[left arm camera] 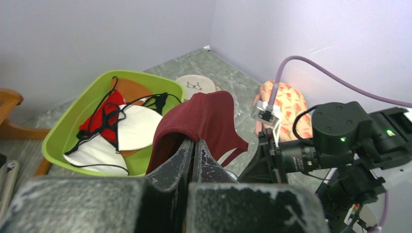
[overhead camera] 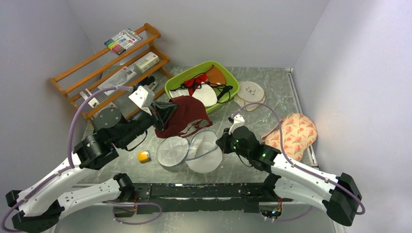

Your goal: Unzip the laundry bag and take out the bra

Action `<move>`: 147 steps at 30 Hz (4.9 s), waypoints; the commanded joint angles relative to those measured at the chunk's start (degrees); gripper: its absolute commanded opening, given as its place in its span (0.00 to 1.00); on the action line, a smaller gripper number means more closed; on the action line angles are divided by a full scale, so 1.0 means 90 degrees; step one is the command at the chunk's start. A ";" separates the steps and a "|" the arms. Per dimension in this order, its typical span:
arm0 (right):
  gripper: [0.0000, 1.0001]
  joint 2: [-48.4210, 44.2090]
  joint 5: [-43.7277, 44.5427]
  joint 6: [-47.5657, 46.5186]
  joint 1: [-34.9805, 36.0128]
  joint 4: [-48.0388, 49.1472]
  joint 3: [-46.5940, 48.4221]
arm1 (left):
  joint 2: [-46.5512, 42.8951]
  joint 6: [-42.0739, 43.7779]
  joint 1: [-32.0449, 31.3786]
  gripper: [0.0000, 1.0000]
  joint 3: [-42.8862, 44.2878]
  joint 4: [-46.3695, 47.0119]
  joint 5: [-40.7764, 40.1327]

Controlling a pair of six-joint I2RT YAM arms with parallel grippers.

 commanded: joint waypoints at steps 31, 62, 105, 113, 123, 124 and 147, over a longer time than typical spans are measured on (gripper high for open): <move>0.00 -0.0792 0.0247 0.0281 0.0002 -0.0296 -0.0264 | 0.2908 0.0770 0.0765 0.07 0.2335 0.0157 -0.0947; 0.00 -0.0257 0.0500 -0.0242 -0.0006 -0.0356 0.0078 | 0.7199 0.0936 0.2345 0.07 0.5165 -0.0338 0.1386; 0.00 -0.0049 0.0574 -0.0194 -0.0021 -0.0274 0.0293 | 0.7827 0.0426 0.3024 0.64 0.5328 -0.1635 0.3064; 0.00 -0.0099 0.0516 -0.0143 -0.0024 -0.0182 0.0178 | 0.6793 -0.0003 0.3021 0.85 0.3975 -0.1242 0.3693; 0.00 -0.0478 0.1300 -0.0041 -0.0028 -0.0373 0.0002 | 0.4134 -0.0729 0.3021 0.84 -0.0123 -0.0042 0.3933; 0.00 -0.0547 0.1472 0.0005 -0.0028 -0.0485 -0.0006 | 0.3924 -0.0724 0.3021 0.84 -0.0365 -0.0127 0.3884; 0.16 -0.0679 0.0876 -0.0566 -0.0035 -0.0120 -0.0101 | 0.1821 -0.3497 0.3021 0.61 -0.3574 -0.0187 0.1426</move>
